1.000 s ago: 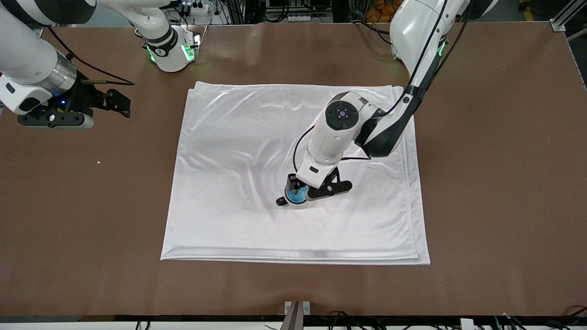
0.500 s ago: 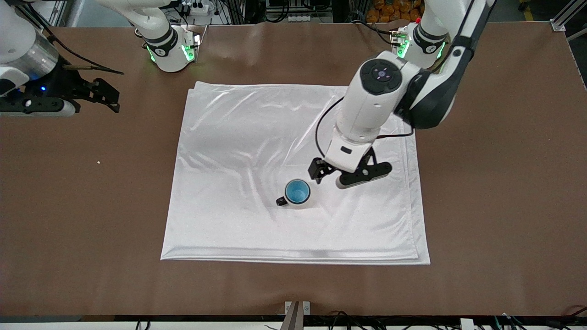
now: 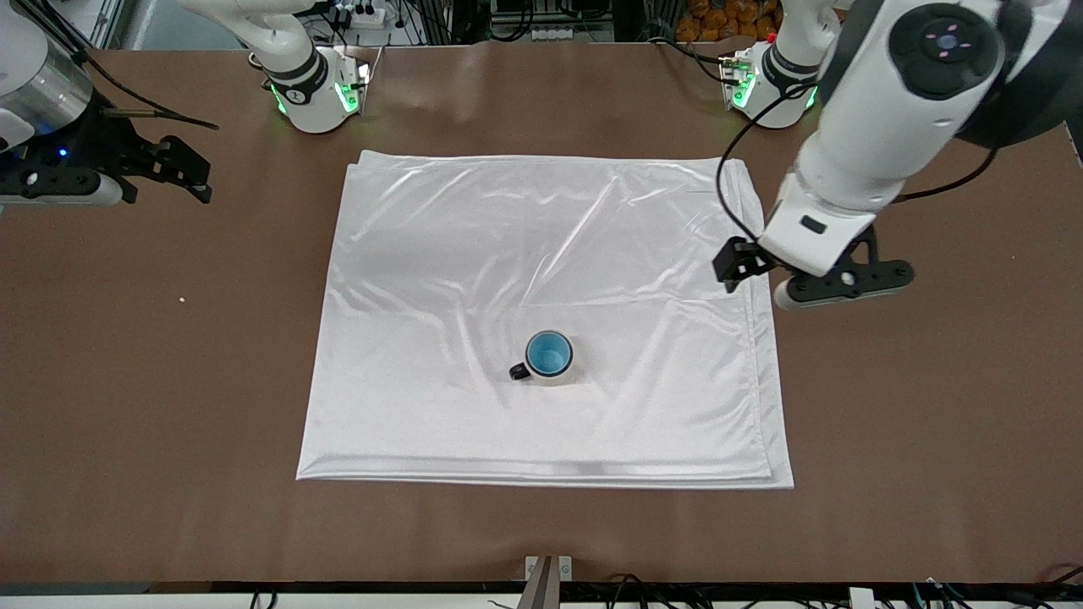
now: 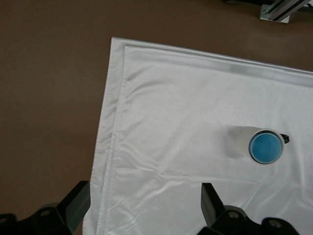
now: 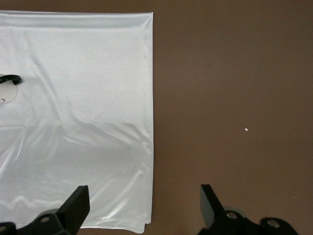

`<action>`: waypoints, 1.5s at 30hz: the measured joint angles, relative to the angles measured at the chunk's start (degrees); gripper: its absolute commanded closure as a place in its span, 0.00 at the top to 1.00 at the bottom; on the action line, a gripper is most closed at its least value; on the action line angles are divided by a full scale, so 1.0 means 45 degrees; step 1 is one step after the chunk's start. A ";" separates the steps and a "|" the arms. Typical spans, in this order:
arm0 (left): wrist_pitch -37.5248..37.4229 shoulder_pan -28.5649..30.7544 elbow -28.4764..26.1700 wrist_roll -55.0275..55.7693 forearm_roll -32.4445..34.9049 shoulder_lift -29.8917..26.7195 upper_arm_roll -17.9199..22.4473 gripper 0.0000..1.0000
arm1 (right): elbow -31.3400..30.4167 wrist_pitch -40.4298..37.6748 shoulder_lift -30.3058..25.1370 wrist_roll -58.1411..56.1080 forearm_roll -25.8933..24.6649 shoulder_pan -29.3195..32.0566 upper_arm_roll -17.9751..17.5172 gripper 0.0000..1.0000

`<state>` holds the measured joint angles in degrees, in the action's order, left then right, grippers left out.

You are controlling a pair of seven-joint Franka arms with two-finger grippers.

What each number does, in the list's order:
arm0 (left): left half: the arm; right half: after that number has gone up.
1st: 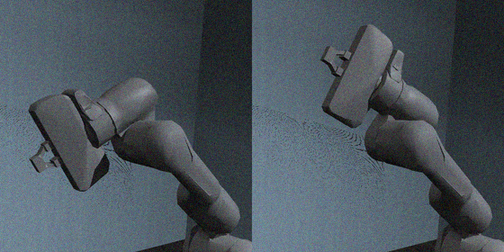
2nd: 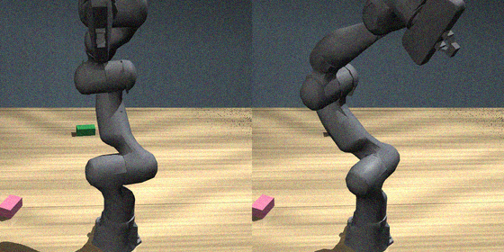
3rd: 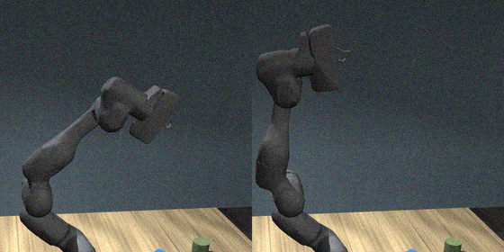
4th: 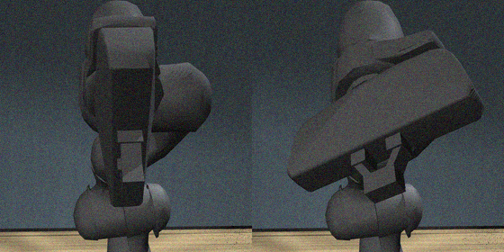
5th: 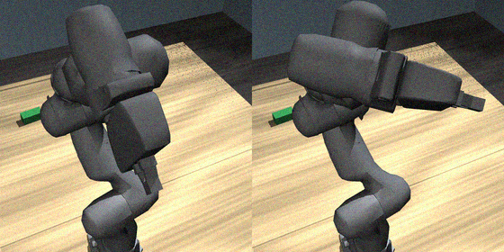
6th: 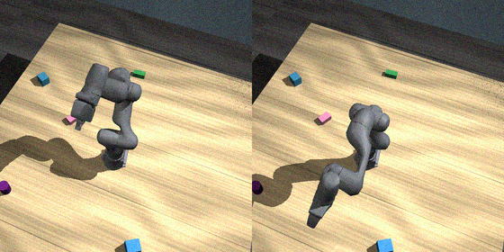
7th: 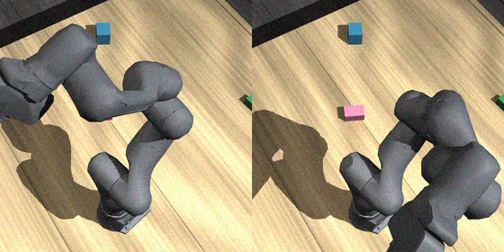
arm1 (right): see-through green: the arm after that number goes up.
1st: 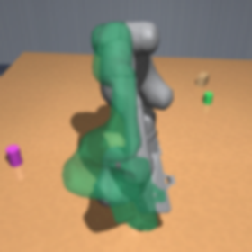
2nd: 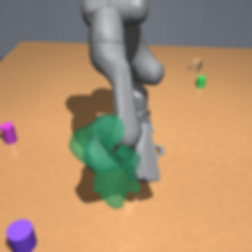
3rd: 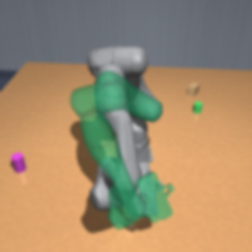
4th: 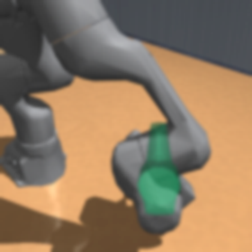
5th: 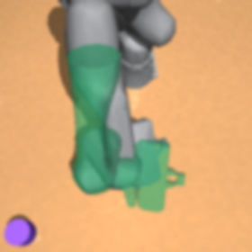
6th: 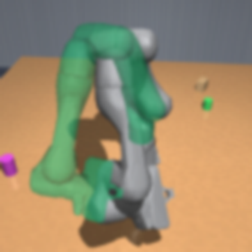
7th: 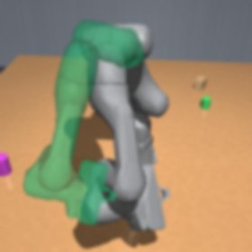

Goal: Place blue cup into white mug on cloth

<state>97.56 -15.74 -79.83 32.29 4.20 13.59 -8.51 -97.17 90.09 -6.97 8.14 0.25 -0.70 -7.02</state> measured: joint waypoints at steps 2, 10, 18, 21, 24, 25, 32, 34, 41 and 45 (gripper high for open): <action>-0.0343 0.0358 -0.0003 -0.0585 -0.0004 -0.0206 -0.0003 1.00 | 0.0000 0.0014 0.0021 -0.0001 0.0000 0.0000 -0.0010 1.00; -0.1489 0.1424 -0.0078 -0.2762 -0.0007 -0.0971 0.0002 1.00 | -0.0002 0.0195 0.0210 -0.0013 0.0000 -0.0001 -0.0024 1.00; -0.1581 0.2714 -0.0532 -0.4413 -0.0017 -0.1400 0.0000 1.00 | 0.0000 0.0304 0.0321 -0.0020 0.0000 -0.0001 -0.0013 1.00; -0.1581 0.3030 -0.0806 -0.4649 -0.0024 -0.1590 -0.0008 1.00 | 0.0042 0.0305 0.0330 -0.0042 0.0000 0.0000 -0.0005 1.00; -0.1532 0.3280 -0.1156 -0.4941 -0.0122 -0.1846 -0.0013 1.00 | 0.0153 0.0285 0.0389 -0.0074 0.0000 0.0007 0.0008 1.00; -0.1473 0.3362 -0.1289 -0.5039 -0.0172 -0.1943 -0.0013 1.00 | 0.0212 0.0265 0.0427 -0.0108 0.0000 0.0011 0.0013 1.00; -0.0836 0.3622 -0.2156 -0.5333 -0.0304 -0.2540 -0.0014 1.00 | 0.0691 0.0174 0.0825 -0.0274 0.0000 0.0011 0.0000 1.00; -0.0741 0.3622 -0.2279 -0.5333 -0.0306 -0.2668 -0.0020 1.00 | 0.0753 0.0174 0.0914 -0.0299 0.0000 0.0005 -0.0013 1.00; -0.0698 0.3687 -0.2424 -0.5333 -0.0307 -0.2921 -0.0022 1.00 | 0.0822 0.0175 0.1025 -0.0344 0.0000 -0.0004 -0.0050 1.00; -0.0691 0.3808 -0.2492 -0.5371 -0.0307 -0.2960 -0.0022 1.00 | 0.0822 0.0171 0.1076 -0.0388 0.0000 -0.0020 -0.0074 1.00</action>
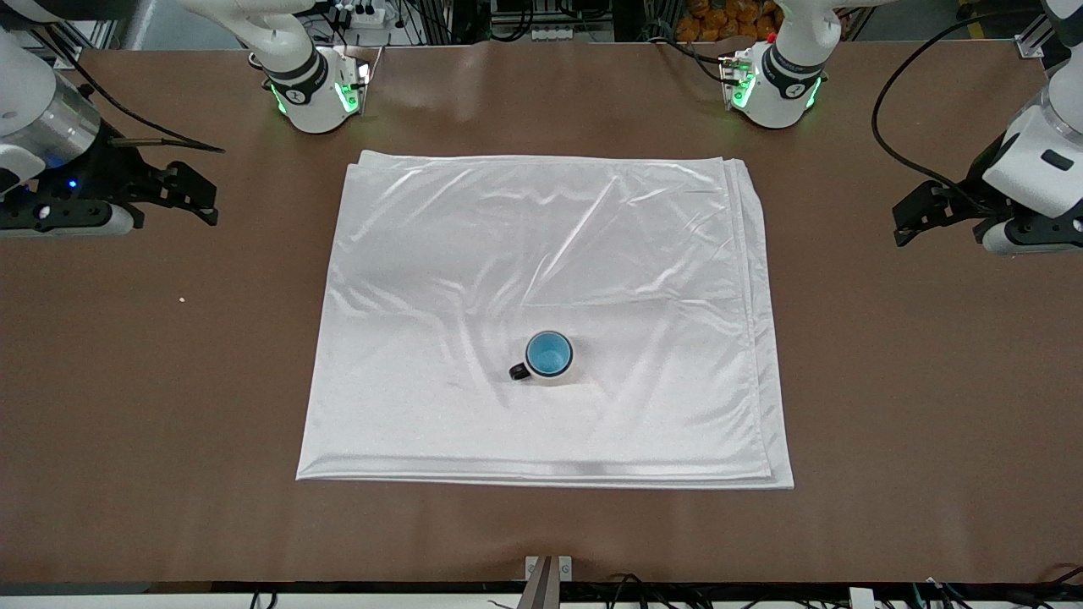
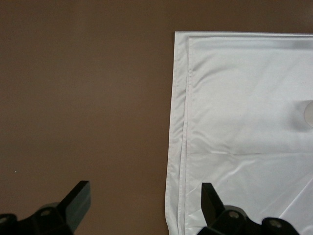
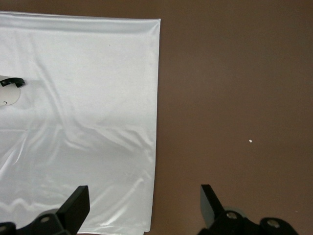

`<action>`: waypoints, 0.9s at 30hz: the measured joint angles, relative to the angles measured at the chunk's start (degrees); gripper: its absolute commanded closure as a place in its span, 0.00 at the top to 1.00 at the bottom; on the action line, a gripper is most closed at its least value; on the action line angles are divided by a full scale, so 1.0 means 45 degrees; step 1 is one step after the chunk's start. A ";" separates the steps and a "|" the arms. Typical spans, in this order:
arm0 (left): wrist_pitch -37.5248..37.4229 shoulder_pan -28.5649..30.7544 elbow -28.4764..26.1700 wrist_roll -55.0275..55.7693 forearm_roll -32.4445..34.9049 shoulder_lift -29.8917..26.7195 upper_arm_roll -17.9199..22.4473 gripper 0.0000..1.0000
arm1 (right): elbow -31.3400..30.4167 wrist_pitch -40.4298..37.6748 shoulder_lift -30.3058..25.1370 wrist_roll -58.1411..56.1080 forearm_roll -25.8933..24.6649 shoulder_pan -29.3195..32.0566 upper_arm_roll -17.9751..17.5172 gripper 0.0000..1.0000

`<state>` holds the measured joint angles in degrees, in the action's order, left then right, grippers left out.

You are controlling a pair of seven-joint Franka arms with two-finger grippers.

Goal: Place blue cup into white mug on cloth

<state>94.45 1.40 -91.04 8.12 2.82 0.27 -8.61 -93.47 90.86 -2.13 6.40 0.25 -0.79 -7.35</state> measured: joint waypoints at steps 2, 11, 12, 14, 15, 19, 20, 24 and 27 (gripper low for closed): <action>0.0013 0.0026 -0.0025 -0.0096 0.0000 -0.0001 -0.0001 1.00 | 0.0000 0.0000 0.0045 -0.0003 0.0000 -0.0022 -0.0014 1.00; 0.0030 0.0036 -0.0059 -0.0351 0.0000 -0.0035 -0.0003 1.00 | 0.0018 -0.0007 0.0114 -0.0003 0.0000 0.0041 0.0049 1.00; 0.0030 0.0036 -0.0061 -0.0352 0.0000 -0.0056 -0.0004 1.00 | 0.0028 -0.0012 0.0114 -0.0003 0.0000 0.0078 0.0064 1.00; 0.0030 0.0036 -0.0063 -0.0353 0.0000 -0.0110 -0.0005 1.00 | 0.0049 -0.0021 0.0113 -0.0002 0.0000 0.0203 0.0082 1.00; 0.0030 0.0036 -0.0064 -0.0353 0.0000 -0.0138 -0.0005 1.00 | 0.0058 -0.0028 0.0113 -0.0002 0.0000 0.0281 0.0085 1.00; 0.0028 0.0056 -0.0077 -0.0353 -0.0004 -0.0243 -0.0003 1.00 | 0.0082 -0.0073 0.0113 -0.0002 0.0000 0.0708 0.0109 1.00; 0.0028 0.0069 -0.0081 -0.0353 -0.0011 -0.0260 -0.0001 1.00 | 0.0086 -0.0086 0.0113 -0.0003 0.0000 0.0831 0.0114 1.00; -0.0001 0.0107 -0.0084 -0.0353 -0.0030 -0.0301 0.0001 1.00 | 0.0096 -0.0114 0.0114 -0.0013 0.0041 0.1305 0.0125 1.00; -0.0008 0.0121 -0.0085 -0.0353 -0.0039 -0.0325 0.0002 1.00 | 0.0100 -0.0133 0.0114 -0.0053 0.0053 0.1531 0.0132 1.00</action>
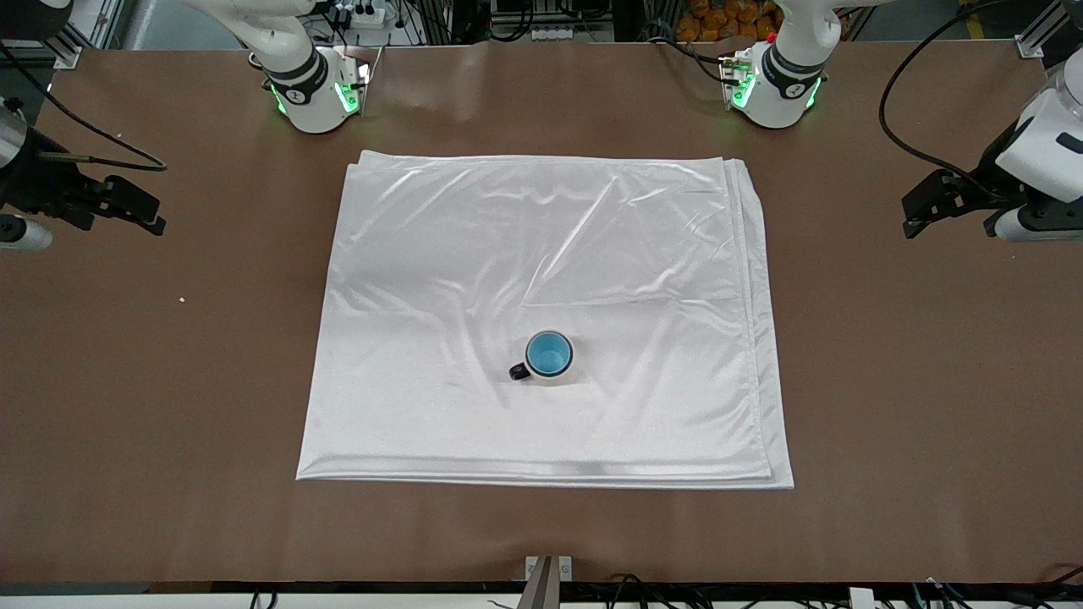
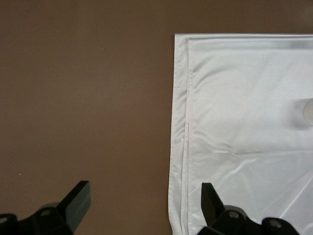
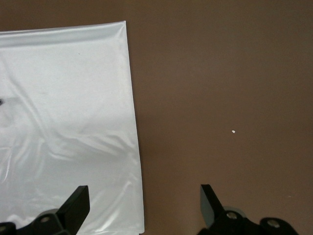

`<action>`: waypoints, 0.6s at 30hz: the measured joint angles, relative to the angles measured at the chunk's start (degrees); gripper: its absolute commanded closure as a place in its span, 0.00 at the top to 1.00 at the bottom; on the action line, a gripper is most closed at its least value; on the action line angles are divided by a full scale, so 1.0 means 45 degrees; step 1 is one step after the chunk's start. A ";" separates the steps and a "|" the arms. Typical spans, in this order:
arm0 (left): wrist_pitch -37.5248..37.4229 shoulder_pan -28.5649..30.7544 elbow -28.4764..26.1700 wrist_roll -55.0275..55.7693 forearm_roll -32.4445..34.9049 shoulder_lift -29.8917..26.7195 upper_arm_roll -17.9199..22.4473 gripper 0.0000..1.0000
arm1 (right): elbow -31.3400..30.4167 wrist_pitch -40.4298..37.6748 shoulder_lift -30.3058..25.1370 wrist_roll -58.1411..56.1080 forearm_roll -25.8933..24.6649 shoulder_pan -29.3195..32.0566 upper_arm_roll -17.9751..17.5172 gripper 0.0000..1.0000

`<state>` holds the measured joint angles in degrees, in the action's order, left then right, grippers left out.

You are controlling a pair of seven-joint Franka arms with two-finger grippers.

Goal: Place blue cup into white mug on cloth

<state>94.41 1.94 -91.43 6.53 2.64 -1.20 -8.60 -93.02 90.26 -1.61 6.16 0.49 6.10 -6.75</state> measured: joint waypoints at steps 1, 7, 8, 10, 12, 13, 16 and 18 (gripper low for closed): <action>0.0000 0.0004 0.0000 0.0000 0.0000 -0.0008 0.0000 1.00 | 0.0000 -0.0008 0.0000 -0.0024 0.0002 0.0043 0.0000 1.00; -0.0016 0.0013 -0.0008 0.0000 0.0000 -0.0034 -0.0002 1.00 | 0.0000 -0.0051 0.0000 -0.0289 0.0003 0.0108 -0.0002 1.00; -0.0017 0.0013 -0.0013 0.0000 0.0000 -0.0034 -0.0002 1.00 | 0.0001 -0.0053 0.0000 -0.0310 0.0003 0.0111 -0.0001 1.00; -0.0018 0.0013 -0.0025 0.0000 0.0000 -0.0035 -0.0003 1.00 | 0.0000 -0.0056 0.0000 -0.0349 0.0003 0.0123 -0.0001 1.00; -0.0018 0.0015 -0.0034 0.0000 0.0000 -0.0035 -0.0003 1.00 | 0.0000 -0.0063 0.0000 -0.0394 0.0003 0.0133 -0.0001 1.00; -0.0018 0.0016 -0.0037 0.0000 0.0000 -0.0035 -0.0003 1.00 | 0.0000 -0.0066 0.0000 -0.0419 0.0003 0.0137 -0.0001 1.00; -0.0019 0.0017 -0.0042 0.0000 0.0000 -0.0035 -0.0003 1.00 | 0.0000 -0.0069 0.0000 -0.0561 0.0003 0.0154 -0.0001 1.00; -0.0019 0.0017 -0.0045 0.0000 0.0000 -0.0035 -0.0005 1.00 | 0.0000 -0.0071 0.0000 -0.0703 0.0003 0.0169 -0.0001 1.00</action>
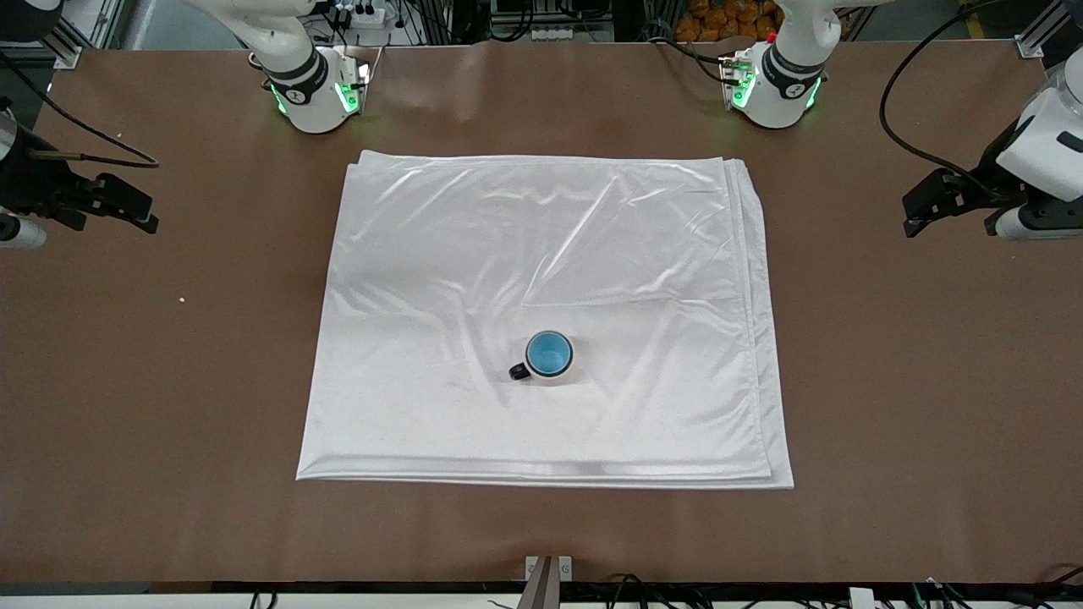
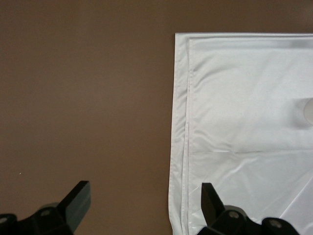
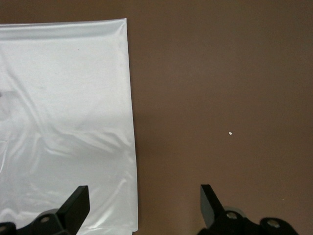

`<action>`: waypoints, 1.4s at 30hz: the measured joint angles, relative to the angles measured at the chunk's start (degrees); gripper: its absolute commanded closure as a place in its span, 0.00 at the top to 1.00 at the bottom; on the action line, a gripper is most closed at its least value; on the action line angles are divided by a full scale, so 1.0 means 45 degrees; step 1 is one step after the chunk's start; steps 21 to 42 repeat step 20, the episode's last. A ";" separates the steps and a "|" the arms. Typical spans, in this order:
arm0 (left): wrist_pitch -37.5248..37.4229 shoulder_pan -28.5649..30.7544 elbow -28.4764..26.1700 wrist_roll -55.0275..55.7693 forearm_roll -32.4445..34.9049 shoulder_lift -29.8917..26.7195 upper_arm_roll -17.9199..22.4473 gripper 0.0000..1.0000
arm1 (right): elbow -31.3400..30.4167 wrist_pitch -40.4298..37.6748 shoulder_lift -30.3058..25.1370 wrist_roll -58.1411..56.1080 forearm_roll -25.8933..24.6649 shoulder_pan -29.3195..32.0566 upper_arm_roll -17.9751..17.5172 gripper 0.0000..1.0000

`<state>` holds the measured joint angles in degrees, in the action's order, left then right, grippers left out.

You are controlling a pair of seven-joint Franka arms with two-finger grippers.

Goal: Place blue cup into white mug on cloth

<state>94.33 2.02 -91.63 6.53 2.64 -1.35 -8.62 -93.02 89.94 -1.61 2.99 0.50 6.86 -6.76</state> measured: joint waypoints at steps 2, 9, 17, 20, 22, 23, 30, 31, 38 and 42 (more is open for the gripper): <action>0.0000 0.0000 -0.0004 0.0000 0.0000 0.0000 -0.0003 1.00 | 0.0000 -0.0001 0.0000 -0.0079 0.0000 0.0018 0.0001 1.00; 0.0000 0.0000 -0.0011 0.0000 -0.0005 0.0000 -0.0011 1.00 | 0.0000 -0.0015 0.0000 -0.0186 0.0000 0.0042 0.0002 1.00; -0.0007 0.0000 -0.0030 0.0000 -0.0046 0.0000 -0.0025 1.00 | 0.0000 -0.0023 0.0000 -0.0224 0.0000 0.0043 0.0002 1.00; -0.0010 0.0000 -0.0056 0.0000 -0.0053 0.0000 -0.0031 1.00 | 0.0000 -0.0027 0.0000 -0.0228 0.0000 0.0044 0.0002 1.00; -0.0010 0.0000 -0.0056 0.0000 -0.0053 0.0000 -0.0031 1.00 | 0.0000 -0.0027 0.0000 -0.0228 0.0000 0.0044 0.0002 1.00; -0.0010 0.0000 -0.0056 0.0000 -0.0053 0.0000 -0.0031 1.00 | 0.0000 -0.0027 0.0000 -0.0228 0.0000 0.0044 0.0002 1.00; -0.0010 0.0000 -0.0056 0.0000 -0.0053 0.0000 -0.0031 1.00 | 0.0000 -0.0027 0.0000 -0.0228 0.0000 0.0044 0.0002 1.00; -0.0010 0.0000 -0.0056 0.0000 -0.0053 0.0000 -0.0031 1.00 | 0.0000 -0.0027 0.0000 -0.0228 0.0000 0.0044 0.0002 1.00; -0.0010 0.0000 -0.0056 0.0000 -0.0053 0.0000 -0.0031 1.00 | 0.0000 -0.0027 0.0000 -0.0228 0.0000 0.0044 0.0002 1.00; -0.0010 0.0000 -0.0056 0.0000 -0.0053 0.0000 -0.0031 1.00 | 0.0000 -0.0027 0.0000 -0.0228 0.0000 0.0044 0.0002 1.00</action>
